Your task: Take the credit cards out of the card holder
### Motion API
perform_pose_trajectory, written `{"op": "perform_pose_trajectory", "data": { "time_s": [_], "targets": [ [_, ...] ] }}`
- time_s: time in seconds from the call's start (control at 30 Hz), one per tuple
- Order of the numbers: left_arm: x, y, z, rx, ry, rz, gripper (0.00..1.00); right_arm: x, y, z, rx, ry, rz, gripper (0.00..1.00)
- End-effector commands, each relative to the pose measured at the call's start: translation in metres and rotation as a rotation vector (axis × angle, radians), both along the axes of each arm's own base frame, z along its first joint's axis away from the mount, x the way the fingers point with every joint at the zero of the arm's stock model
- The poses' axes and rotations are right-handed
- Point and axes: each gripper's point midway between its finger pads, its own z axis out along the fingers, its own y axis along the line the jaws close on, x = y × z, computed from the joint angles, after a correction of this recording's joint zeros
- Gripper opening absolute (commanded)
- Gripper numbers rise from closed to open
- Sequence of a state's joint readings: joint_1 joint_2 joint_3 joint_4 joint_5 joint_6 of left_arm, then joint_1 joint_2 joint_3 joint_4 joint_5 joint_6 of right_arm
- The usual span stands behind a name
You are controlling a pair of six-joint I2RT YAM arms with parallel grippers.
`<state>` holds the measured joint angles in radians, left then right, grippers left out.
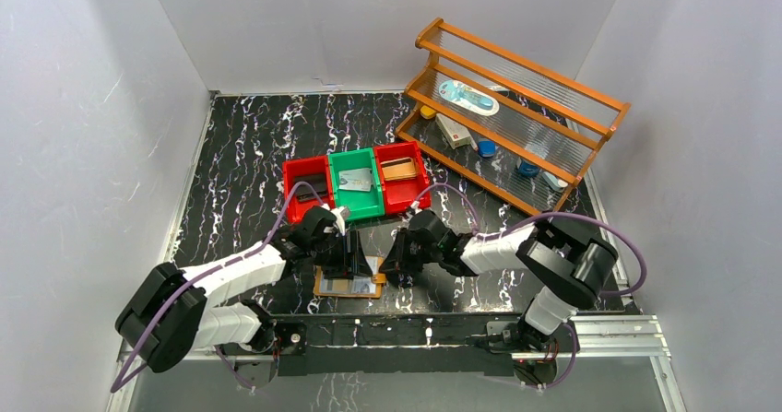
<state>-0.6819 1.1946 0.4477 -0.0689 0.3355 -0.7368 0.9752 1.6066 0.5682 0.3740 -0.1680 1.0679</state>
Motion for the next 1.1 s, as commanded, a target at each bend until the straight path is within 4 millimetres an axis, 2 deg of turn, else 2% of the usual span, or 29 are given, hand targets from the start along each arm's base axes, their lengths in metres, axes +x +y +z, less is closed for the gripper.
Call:
{"op": "perform_pose_trajectory", "data": {
  "time_s": [0.0,0.1,0.23,0.4,0.67,0.8,0.97,1.07],
  "targets": [
    [-0.013,0.020,-0.021,0.088,0.041,0.012,0.58,-0.011,0.016,0.010,0.127,0.019,0.050,0.17],
    [-0.013,0.020,-0.022,0.088,0.042,0.012,0.57,-0.010,0.016,0.014,0.128,0.008,0.050,0.23],
    [-0.013,0.020,-0.019,0.084,0.032,0.017,0.57,0.001,0.006,0.018,0.019,-0.035,0.020,0.30],
    [-0.009,0.019,-0.014,0.075,0.014,0.027,0.57,0.011,0.006,0.037,-0.009,-0.095,0.013,0.34],
    [-0.008,0.018,-0.009,0.061,-0.002,0.032,0.56,0.007,0.019,0.041,0.056,-0.073,0.044,0.33],
    [-0.008,0.019,-0.009,0.060,-0.003,0.032,0.56,0.004,0.021,0.028,0.053,-0.038,0.056,0.33],
    [-0.008,0.019,-0.009,0.060,-0.002,0.033,0.55,-0.004,0.030,0.024,0.126,-0.007,0.089,0.27],
    [-0.009,0.019,-0.009,0.060,0.000,0.032,0.55,-0.007,0.031,0.022,0.146,0.004,0.094,0.18]
  ]
}}
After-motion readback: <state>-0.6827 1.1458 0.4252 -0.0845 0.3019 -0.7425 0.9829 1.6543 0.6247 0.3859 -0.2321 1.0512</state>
